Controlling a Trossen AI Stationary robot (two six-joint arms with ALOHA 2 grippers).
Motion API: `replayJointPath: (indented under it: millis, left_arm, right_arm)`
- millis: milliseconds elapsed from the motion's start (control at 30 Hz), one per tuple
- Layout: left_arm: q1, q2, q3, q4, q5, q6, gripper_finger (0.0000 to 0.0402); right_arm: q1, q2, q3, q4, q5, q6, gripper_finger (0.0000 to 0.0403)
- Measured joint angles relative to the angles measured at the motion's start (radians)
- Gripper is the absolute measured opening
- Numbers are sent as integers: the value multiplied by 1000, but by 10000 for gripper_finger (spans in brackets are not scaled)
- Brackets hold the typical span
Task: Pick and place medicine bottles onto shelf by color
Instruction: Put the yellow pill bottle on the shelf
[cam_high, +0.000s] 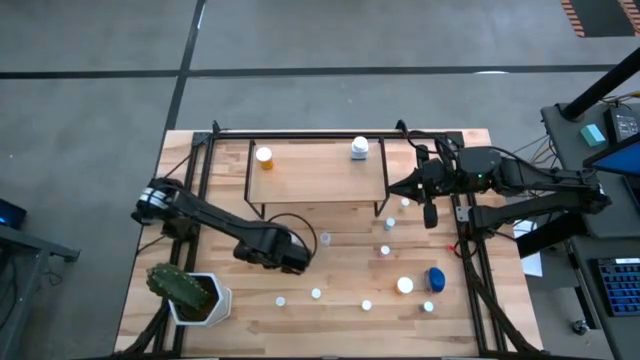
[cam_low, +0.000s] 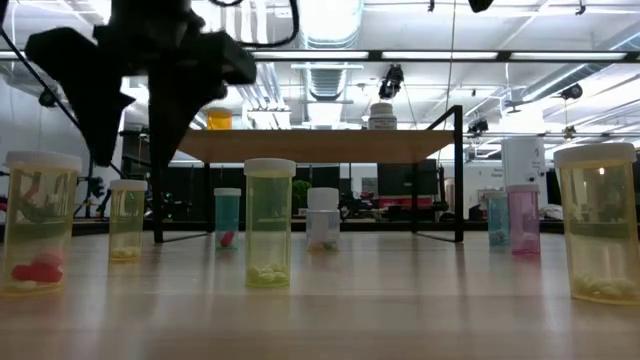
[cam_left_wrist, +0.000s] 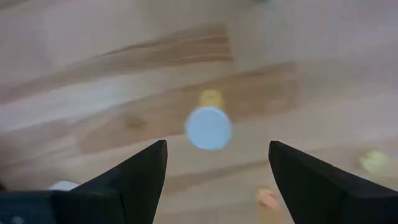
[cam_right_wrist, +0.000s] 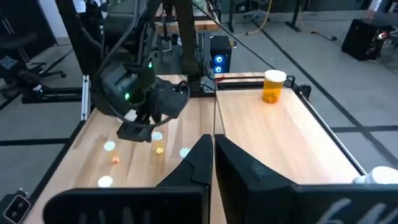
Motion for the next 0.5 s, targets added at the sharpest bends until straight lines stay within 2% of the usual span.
replayJointPath:
  millis: [100,333,500]
  left_arm:
    - [1,19,0,13,-43,0,264]
    - [1,63,-15,8,-35,-5,263]
    - [1,67,-29,11,-29,-14,233]
  right_arm:
    - [0,0,0,0,0,-12,9]
    - [0,0,0,-1,0,-26,9]
    - [0,0,-3,-3,0,-19,9]
